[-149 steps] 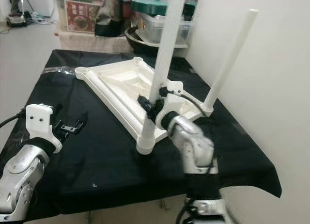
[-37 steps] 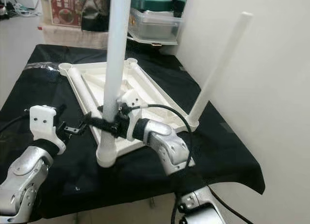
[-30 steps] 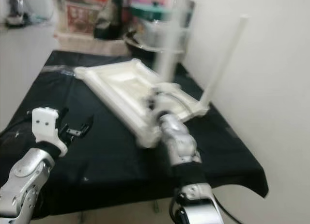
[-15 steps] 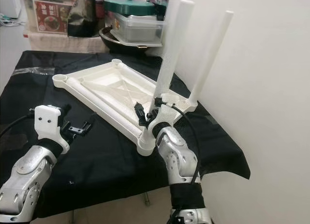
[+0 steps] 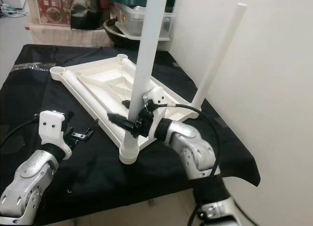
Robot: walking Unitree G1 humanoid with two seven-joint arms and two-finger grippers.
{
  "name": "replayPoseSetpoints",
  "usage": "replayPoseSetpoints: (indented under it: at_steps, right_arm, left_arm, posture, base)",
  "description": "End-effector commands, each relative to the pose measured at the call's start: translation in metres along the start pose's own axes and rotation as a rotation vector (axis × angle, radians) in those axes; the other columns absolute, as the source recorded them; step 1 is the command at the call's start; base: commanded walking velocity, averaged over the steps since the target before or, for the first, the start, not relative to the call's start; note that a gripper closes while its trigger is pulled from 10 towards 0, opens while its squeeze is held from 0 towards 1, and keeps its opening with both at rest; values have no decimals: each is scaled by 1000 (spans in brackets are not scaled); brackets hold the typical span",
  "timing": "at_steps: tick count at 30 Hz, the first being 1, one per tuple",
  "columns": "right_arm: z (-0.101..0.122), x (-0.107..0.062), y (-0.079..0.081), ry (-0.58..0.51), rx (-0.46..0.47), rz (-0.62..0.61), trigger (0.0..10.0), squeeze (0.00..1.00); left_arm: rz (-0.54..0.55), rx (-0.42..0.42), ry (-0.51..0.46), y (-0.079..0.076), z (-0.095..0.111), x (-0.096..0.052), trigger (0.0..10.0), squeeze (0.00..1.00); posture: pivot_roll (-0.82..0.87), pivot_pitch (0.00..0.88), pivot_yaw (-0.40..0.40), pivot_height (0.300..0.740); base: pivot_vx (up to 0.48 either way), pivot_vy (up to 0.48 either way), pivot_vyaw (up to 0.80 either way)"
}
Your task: Building children table
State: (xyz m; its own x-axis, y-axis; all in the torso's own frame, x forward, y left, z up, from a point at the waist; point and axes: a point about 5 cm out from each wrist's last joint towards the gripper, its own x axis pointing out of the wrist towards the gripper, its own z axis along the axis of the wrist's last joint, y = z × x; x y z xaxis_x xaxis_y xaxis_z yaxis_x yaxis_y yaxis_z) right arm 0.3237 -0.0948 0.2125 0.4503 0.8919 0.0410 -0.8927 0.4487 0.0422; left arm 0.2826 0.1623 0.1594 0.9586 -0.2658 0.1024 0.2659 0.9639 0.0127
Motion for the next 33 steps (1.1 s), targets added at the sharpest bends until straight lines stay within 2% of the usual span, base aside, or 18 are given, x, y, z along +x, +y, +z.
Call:
replayPoseSetpoints:
  at_steps: [1, 3, 5, 6, 7, 8, 10, 14, 15, 17, 19, 20, 21, 23, 24, 27, 29, 33]
  right_arm:
    - [-6, 4, 0, 32, -8, 18, 0, 0]
    - [-9, 8, -13, 66, -19, -89, 0, 0]
    - [-10, 11, -36, 50, 34, -388, 0, 0]
    - [-15, 5, -52, 43, 108, -646, 0, 0]
    - [-15, 5, -52, 43, 108, -646, 0, 0]
    - [-20, -2, -60, 50, 163, -816, 0, 0]
    - [-41, -22, -57, 146, 215, -1103, 0, 0]
    - [-51, -25, -41, 178, 203, -1127, 0, 0]
    - [-54, -18, -29, 179, 211, -1061, 10000, 0]
    - [-56, -9, -18, 176, 218, -988, 10000, 0]
    - [-42, 5, -4, 61, 208, -830, 10000, 27]
    - [-42, 5, -4, 61, 208, -830, 10000, 27]
    - [-33, 9, -4, 6, 189, -767, 10000, 1000]
    - [-19, 16, -4, -42, 188, -646, 10000, 1000]
    - [-10, 17, -1, -69, 169, -540, 10000, 0]
    - [2, 13, 7, -106, 116, -348, 10000, 0]
    - [8, 6, 13, -103, 32, -143, 10000, 0]
    - [7, 2, 13, -79, 16, -53, 10000, 0]
  left_arm:
    - [-8, 7, 4, 0, -2, 0, 10000, 0]
    - [-6, 2, 6, 0, -4, 0, 10000, 0]
    - [4, 1, 5, 1, -6, -1, 10000, 0]
    - [9, 2, 6, 1, -7, -3, 10000, 0]
    - [9, 2, 6, 1, -7, -3, 10000, 0]
    - [13, 2, 6, 1, -7, -3, 10000, 0]
    - [16, -1, 5, 2, -8, -5, 10000, 0]
    - [23, -3, 2, 3, -9, -5, 10000, 0]
    - [21, 0, 2, 2, -9, -5, 10000, 0]
    - [19, 3, 1, 2, -10, -5, 10000, 0]
    - [16, 5, 3, 3, -11, -4, 10000, 0]
    - [16, 5, 3, 3, -11, -4, 10000, 0]
    - [15, 6, 4, 4, -11, -4, 10000, 0]
    - [14, 9, 4, 5, -11, -4, 10000, 0]
    - [15, 8, 4, 5, -11, -4, 10000, 0]
    - [18, 6, 4, 6, -12, -3, 10000, 0]
    - [21, 0, 3, 6, -12, -3, 10000, 0]
    - [23, -7, 2, 6, -13, -2, 10000, 0]
  posture:
    - [132, 0, -180, 740]
    - [134, 0, -183, 740]
    - [135, 0, -187, 740]
    - [138, 0, -190, 740]
    - [138, 0, -190, 740]
    - [138, 0, -190, 740]
    - [140, 0, -193, 740]
    - [144, 0, -190, 740]
    - [140, 0, -178, 740]
    - [137, 0, -172, 740]
    - [134, 0, -170, 740]
    - [134, 0, -170, 740]
    - [135, 0, -166, 740]
    - [134, 0, -164, 740]
    - [135, 0, -164, 740]
    - [134, 0, -166, 740]
    - [135, 0, -167, 740]
    - [140, 0, -172, 740]
  base:
    - [0, 0, 0]
    - [0, 0, 0]
    - [0, 0, 0]
    - [0, 0, 0]
    - [0, 0, 0]
    - [0, 0, 0]
    - [0, 0, 0]
    - [0, 0, 0]
    - [0, 0, 0]
    - [0, 0, 0]
    - [0, 0, 0]
    - [0, 0, 0]
    - [0, 0, 0]
    - [0, 0, 0]
    - [0, 0, 0]
    - [0, 0, 0]
    - [0, 0, 0]
    - [0, 0, 0]
